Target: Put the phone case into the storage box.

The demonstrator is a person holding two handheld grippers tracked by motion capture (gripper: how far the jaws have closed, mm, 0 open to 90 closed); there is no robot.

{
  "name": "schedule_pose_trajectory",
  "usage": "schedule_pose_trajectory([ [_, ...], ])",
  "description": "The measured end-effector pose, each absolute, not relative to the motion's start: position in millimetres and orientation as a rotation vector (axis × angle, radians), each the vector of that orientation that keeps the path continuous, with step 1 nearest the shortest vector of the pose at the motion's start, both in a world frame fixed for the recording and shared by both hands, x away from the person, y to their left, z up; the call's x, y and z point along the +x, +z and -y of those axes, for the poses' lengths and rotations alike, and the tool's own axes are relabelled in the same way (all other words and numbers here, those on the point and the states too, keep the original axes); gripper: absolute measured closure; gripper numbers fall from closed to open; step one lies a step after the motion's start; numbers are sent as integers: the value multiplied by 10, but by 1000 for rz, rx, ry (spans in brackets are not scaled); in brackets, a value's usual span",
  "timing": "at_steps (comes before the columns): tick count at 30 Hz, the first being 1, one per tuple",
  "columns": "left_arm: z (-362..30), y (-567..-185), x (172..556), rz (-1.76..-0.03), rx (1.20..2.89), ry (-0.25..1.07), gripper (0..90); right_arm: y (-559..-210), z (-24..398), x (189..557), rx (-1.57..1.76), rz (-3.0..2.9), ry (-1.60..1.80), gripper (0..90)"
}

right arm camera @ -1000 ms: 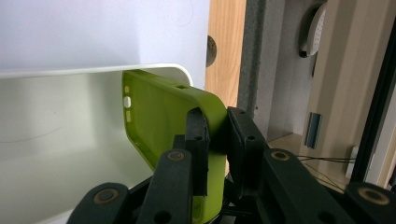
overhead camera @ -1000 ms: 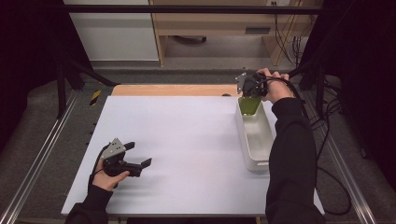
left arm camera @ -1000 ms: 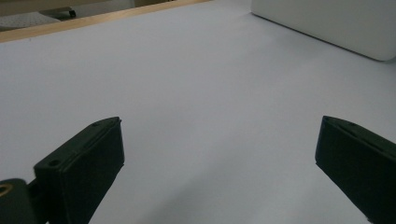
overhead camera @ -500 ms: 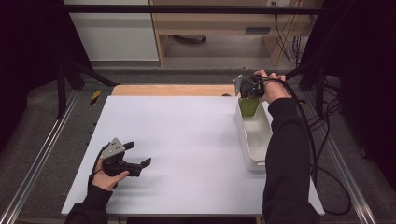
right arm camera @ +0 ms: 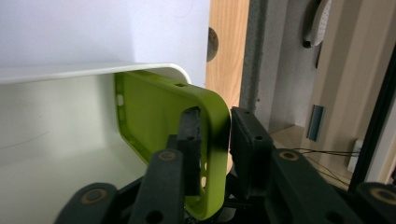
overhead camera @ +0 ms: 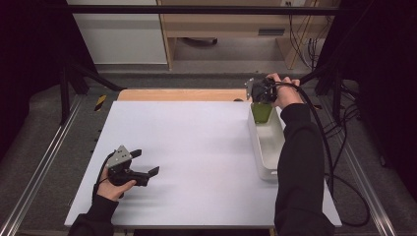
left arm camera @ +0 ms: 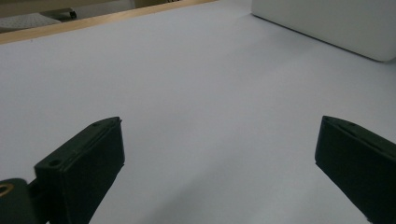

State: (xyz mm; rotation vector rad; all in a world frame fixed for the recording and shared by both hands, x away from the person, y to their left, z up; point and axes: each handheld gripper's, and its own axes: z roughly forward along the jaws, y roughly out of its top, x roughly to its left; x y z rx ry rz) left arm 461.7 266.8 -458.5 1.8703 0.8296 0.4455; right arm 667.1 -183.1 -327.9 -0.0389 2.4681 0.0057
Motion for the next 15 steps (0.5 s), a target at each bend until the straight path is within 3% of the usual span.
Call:
schedule_pose_trajectory([
  [7, -2673, -4580, 4614, -829, 1866, 448, 12, -3215, 1850, 6641, 9, -2448, 37, 602],
  [15, -2667, -4568, 4603, -819, 1865, 450, 12, -3105, 1828, 6522, 87, -2426, 130, 543],
])
